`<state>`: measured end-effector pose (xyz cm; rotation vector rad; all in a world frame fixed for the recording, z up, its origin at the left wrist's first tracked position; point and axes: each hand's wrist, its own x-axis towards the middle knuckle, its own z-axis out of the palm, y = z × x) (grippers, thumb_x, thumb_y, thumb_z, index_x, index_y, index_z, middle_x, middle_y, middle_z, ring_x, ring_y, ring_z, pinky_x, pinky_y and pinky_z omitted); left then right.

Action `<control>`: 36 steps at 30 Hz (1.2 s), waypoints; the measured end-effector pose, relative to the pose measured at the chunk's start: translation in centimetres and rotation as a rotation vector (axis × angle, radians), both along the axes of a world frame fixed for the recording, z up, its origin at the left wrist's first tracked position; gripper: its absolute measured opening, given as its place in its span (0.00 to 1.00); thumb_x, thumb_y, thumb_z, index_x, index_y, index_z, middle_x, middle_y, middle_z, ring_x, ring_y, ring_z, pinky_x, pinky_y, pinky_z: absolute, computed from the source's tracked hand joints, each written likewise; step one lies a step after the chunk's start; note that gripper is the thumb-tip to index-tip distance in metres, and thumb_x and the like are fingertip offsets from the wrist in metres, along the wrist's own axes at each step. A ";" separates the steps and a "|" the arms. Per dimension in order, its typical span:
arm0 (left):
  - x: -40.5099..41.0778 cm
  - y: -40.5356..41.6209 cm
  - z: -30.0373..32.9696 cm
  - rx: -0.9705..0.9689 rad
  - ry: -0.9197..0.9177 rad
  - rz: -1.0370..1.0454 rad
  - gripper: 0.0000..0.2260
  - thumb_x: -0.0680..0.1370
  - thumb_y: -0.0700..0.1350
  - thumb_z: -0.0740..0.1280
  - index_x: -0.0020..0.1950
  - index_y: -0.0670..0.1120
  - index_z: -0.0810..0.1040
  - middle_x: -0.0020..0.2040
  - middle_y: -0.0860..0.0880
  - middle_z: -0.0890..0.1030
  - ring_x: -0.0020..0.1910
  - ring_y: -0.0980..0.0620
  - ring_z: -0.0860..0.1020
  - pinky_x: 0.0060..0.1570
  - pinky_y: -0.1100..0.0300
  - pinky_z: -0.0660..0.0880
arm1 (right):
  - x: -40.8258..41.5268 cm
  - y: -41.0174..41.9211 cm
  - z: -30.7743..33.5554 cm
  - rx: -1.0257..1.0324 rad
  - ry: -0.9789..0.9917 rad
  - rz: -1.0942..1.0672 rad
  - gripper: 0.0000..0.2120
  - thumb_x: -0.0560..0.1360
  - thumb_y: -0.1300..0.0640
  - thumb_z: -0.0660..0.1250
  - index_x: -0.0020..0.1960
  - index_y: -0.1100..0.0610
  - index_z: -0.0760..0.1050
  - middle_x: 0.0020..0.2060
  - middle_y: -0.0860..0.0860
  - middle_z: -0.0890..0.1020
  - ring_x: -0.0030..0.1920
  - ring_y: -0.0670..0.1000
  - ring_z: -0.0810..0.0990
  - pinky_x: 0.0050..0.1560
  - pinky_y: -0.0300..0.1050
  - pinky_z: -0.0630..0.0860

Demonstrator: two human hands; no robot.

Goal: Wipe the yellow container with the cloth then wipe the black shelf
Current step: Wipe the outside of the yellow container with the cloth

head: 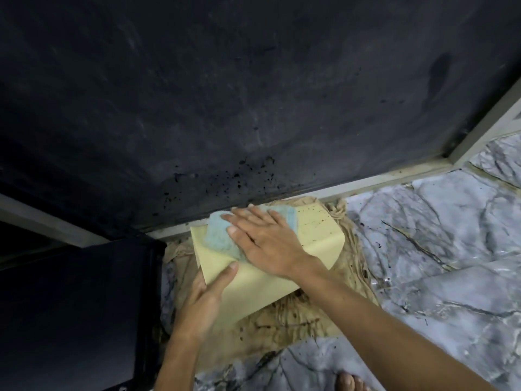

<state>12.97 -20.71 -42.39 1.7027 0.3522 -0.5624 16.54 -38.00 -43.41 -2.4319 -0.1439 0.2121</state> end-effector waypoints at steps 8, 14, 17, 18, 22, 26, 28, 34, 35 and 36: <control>0.1 -0.2 -0.3 0.066 -0.071 0.058 0.13 0.79 0.58 0.70 0.61 0.56 0.83 0.50 0.60 0.89 0.50 0.60 0.87 0.55 0.56 0.81 | -2.6 -7.2 -4.6 -0.131 0.089 -0.400 0.30 0.79 0.33 0.41 0.79 0.38 0.51 0.80 0.40 0.52 0.80 0.44 0.45 0.78 0.51 0.40; 0.0 -0.6 0.1 0.107 -0.120 -0.029 0.14 0.79 0.54 0.71 0.63 0.52 0.82 0.54 0.54 0.89 0.51 0.60 0.87 0.56 0.56 0.81 | -1.4 0.0 -1.1 -0.182 0.048 -0.143 0.27 0.82 0.40 0.38 0.80 0.41 0.43 0.80 0.40 0.45 0.80 0.48 0.38 0.77 0.56 0.35; 0.0 -0.5 0.4 0.128 -0.163 -0.094 0.15 0.80 0.53 0.71 0.66 0.54 0.82 0.58 0.57 0.88 0.59 0.58 0.84 0.61 0.55 0.78 | -0.4 2.9 1.0 -0.063 -0.008 0.067 0.25 0.84 0.41 0.41 0.80 0.39 0.46 0.80 0.38 0.48 0.80 0.45 0.39 0.77 0.51 0.33; 0.1 -0.5 0.4 0.126 -0.161 -0.092 0.12 0.80 0.52 0.71 0.63 0.54 0.83 0.57 0.57 0.88 0.59 0.58 0.84 0.60 0.56 0.78 | -0.3 2.7 1.3 -0.035 -0.019 0.125 0.24 0.84 0.41 0.42 0.80 0.38 0.46 0.80 0.37 0.49 0.80 0.43 0.39 0.76 0.49 0.32; -0.1 0.0 0.4 0.120 -0.148 -0.094 0.10 0.80 0.47 0.71 0.62 0.50 0.84 0.54 0.55 0.90 0.54 0.56 0.87 0.51 0.63 0.81 | -1.2 -1.6 -0.8 -0.031 -0.026 0.131 0.24 0.83 0.38 0.43 0.78 0.33 0.46 0.80 0.35 0.48 0.79 0.40 0.39 0.77 0.47 0.34; -0.2 -0.1 0.4 0.073 -0.099 -0.030 0.12 0.80 0.48 0.70 0.63 0.50 0.83 0.53 0.60 0.89 0.52 0.62 0.86 0.49 0.65 0.80 | -3.4 -8.8 -4.4 -0.047 0.029 -0.256 0.26 0.80 0.34 0.43 0.77 0.33 0.54 0.79 0.38 0.57 0.80 0.43 0.48 0.79 0.54 0.44; -0.5 -0.2 0.1 0.080 -0.092 -0.041 0.12 0.80 0.48 0.70 0.64 0.51 0.82 0.53 0.61 0.88 0.49 0.66 0.86 0.49 0.67 0.78 | -4.0 -9.9 -5.2 -0.056 0.061 -0.377 0.28 0.77 0.34 0.41 0.77 0.34 0.56 0.78 0.37 0.58 0.80 0.43 0.48 0.79 0.55 0.46; -0.7 -0.3 0.0 0.076 -0.089 -0.032 0.12 0.80 0.46 0.70 0.63 0.49 0.83 0.54 0.53 0.90 0.51 0.57 0.88 0.53 0.58 0.81 | -1.7 -1.2 -1.6 -0.158 0.021 -0.108 0.25 0.83 0.40 0.39 0.79 0.38 0.43 0.80 0.38 0.47 0.80 0.46 0.38 0.77 0.55 0.33; -0.7 -0.3 0.0 0.087 -0.104 -0.044 0.12 0.80 0.46 0.70 0.63 0.50 0.83 0.54 0.53 0.90 0.52 0.56 0.88 0.53 0.57 0.81 | -1.4 0.3 -0.9 -0.146 0.003 -0.034 0.25 0.83 0.41 0.39 0.79 0.38 0.43 0.80 0.38 0.47 0.80 0.46 0.38 0.77 0.55 0.33; -0.7 -0.3 0.1 0.089 -0.119 -0.054 0.12 0.80 0.47 0.70 0.63 0.51 0.83 0.54 0.53 0.90 0.53 0.54 0.88 0.54 0.56 0.81 | -1.3 1.3 -0.5 -0.131 -0.010 0.026 0.25 0.83 0.41 0.39 0.79 0.38 0.43 0.80 0.38 0.48 0.80 0.46 0.38 0.77 0.55 0.33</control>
